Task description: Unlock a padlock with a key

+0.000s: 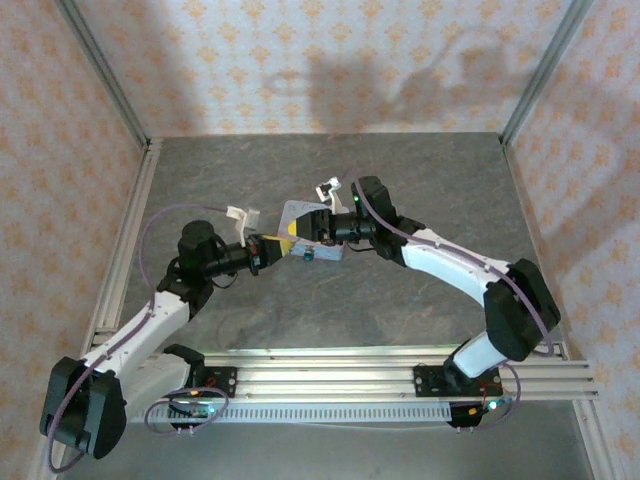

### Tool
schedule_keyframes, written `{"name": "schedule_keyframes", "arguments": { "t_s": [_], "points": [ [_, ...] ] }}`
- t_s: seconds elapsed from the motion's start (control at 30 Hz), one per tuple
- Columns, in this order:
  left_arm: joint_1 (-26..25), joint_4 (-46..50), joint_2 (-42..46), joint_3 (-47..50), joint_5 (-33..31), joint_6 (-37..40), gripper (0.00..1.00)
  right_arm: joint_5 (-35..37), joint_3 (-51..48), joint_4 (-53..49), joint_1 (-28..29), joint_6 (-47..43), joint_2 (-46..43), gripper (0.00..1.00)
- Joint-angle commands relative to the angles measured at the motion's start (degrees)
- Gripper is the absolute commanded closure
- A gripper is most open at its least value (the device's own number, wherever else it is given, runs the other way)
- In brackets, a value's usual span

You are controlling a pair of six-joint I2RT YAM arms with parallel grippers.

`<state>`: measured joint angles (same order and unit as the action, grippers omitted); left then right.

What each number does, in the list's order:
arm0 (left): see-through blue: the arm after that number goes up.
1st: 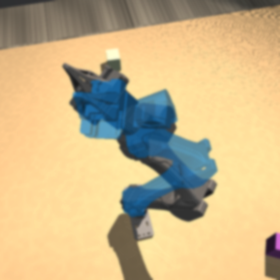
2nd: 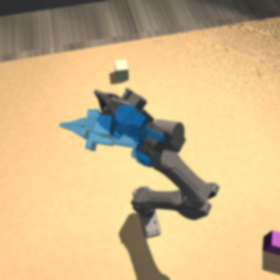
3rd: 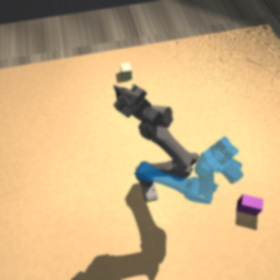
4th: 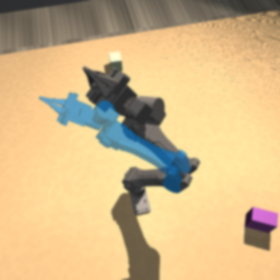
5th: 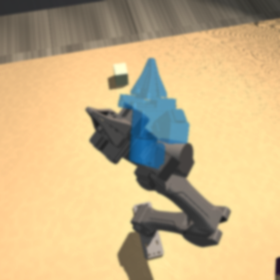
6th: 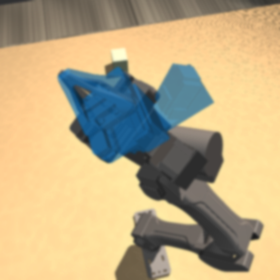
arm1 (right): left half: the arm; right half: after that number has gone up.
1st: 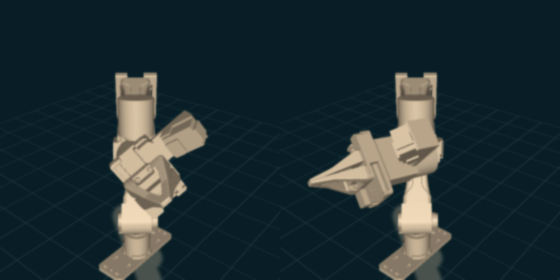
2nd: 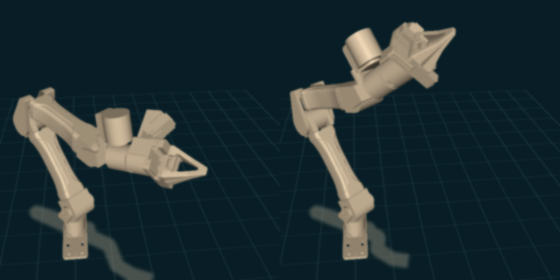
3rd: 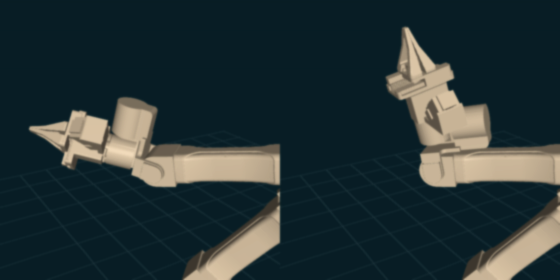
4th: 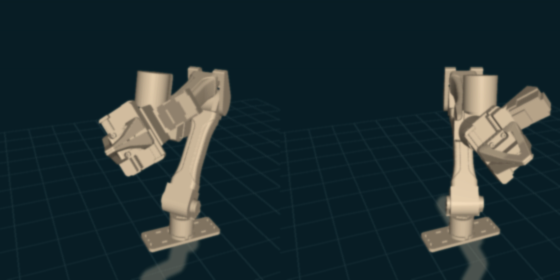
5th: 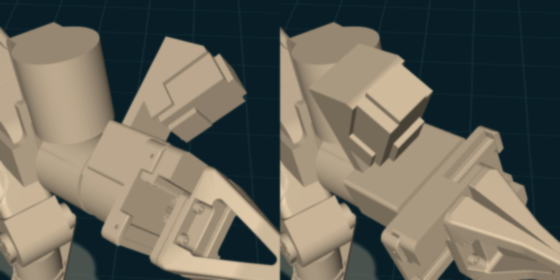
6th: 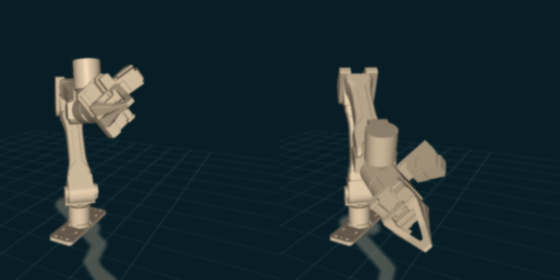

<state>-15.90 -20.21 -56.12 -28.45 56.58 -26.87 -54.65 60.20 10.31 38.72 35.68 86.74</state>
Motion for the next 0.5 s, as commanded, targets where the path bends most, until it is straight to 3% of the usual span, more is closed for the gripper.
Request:
{"name": "schedule_keyframes", "arguments": {
  "t_s": [0.0, 0.23, 0.47],
  "points": [
    [0.9, -0.66, 0.19, -1.57, 2.13, -3.26, 1.0, -2.29, -1.12, 5.75, 0.56, 1.29, -2.9, 0.53],
    [1.4, -5.34, -0.57, -0.66, 2.09, -7.61, 1.0, -2.54, -2.11, 5.79, 1.09, 2.2, -4.31, 0.59],
    [1.48, -4.49, 0.87, -0.81, 2.49, -7.72, 1.0, 0.37, -2.24, 0.49, 1.1, -0.95, -4.64, 0.56]
  ]
}}
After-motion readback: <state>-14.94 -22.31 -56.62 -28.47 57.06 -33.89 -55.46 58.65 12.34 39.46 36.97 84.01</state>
